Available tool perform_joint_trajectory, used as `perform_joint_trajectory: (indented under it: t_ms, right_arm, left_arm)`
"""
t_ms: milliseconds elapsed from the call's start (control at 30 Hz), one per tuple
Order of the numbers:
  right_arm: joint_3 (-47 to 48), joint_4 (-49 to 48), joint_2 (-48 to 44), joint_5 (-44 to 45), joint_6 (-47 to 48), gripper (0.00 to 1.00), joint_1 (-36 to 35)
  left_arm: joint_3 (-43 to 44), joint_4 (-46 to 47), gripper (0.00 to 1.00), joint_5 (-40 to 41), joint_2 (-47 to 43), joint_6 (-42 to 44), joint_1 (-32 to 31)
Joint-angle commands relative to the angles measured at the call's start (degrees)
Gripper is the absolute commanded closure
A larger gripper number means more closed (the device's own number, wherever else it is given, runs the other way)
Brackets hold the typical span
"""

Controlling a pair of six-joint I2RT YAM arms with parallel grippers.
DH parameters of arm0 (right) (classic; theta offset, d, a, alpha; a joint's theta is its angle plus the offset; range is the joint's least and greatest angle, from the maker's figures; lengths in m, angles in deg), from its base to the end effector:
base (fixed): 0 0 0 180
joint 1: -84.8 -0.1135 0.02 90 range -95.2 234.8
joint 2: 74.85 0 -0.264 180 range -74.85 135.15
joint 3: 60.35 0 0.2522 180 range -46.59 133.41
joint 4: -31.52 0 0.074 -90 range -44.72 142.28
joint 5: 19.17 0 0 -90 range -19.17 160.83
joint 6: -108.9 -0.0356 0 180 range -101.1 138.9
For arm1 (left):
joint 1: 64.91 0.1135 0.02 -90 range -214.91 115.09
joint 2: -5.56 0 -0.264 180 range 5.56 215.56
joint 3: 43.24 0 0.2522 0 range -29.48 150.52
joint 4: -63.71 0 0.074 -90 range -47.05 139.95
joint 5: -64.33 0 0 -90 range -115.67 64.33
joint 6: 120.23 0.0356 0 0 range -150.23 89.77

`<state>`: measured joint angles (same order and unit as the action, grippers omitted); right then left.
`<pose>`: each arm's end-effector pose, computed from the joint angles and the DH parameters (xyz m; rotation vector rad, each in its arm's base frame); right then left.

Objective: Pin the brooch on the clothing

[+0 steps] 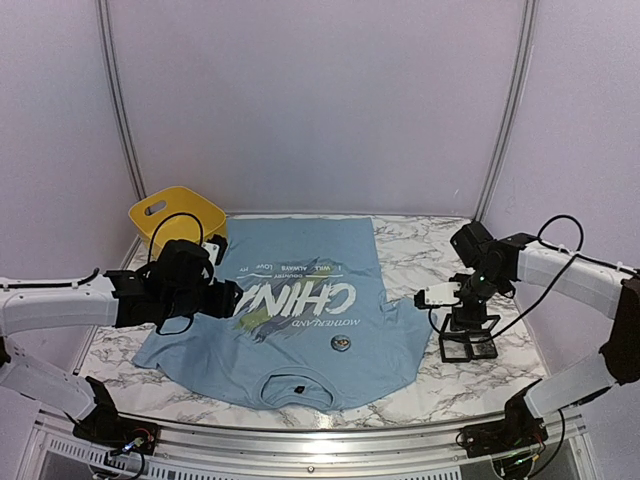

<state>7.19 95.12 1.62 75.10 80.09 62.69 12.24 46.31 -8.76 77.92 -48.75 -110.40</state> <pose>0.2236 0.0880 0.2266 -1.8942 2.1544 -0.2482 0.1971 -0.1857 0.2310 0.3374 2.1318 -0.3316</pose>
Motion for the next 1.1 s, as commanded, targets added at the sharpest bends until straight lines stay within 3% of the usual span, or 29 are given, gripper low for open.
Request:
perform_joint_trajectory:
  t_ms: [0, 267, 533, 600, 800, 1067]
  right_arm:
    - [-0.43, 0.4, 2.53, 0.91, 2.48, 0.33, 1.15]
    - [0.89, -0.26, 4.74, 1.85, 2.35, 0.64, 1.36]
    - [3.18, -1.0, 6.56, 1.94, 3.1, 0.72, 1.5]
    - [4.01, -1.51, 7.4, 1.91, 2.59, 0.78, 1.77]
    - [5.45, -0.54, 8.58, 0.91, 2.28, 0.85, 2.37]
    - [7.13, -5.35, 9.61, 3.13, 5.67, 0.95, 9.8]
  left_arm:
    - [0.66, 1.19, 0.33, -0.38, 1.7, 1.65, -0.3]
    - [0.8, 1.25, 0.33, 0.36, 2.1, 3.01, -0.29]
    - [1.06, 1.1, 0.33, -0.26, 2.93, 3.37, -0.25]
    - [1.23, 1.01, 0.33, -0.53, 3.29, 3.48, -0.3]
    - [1.28, 0.52, 0.33, -0.34, 3.24, 3.68, -0.29]
    - [1.61, 0.39, 0.33, -0.55, 3.88, 3.82, -0.3]
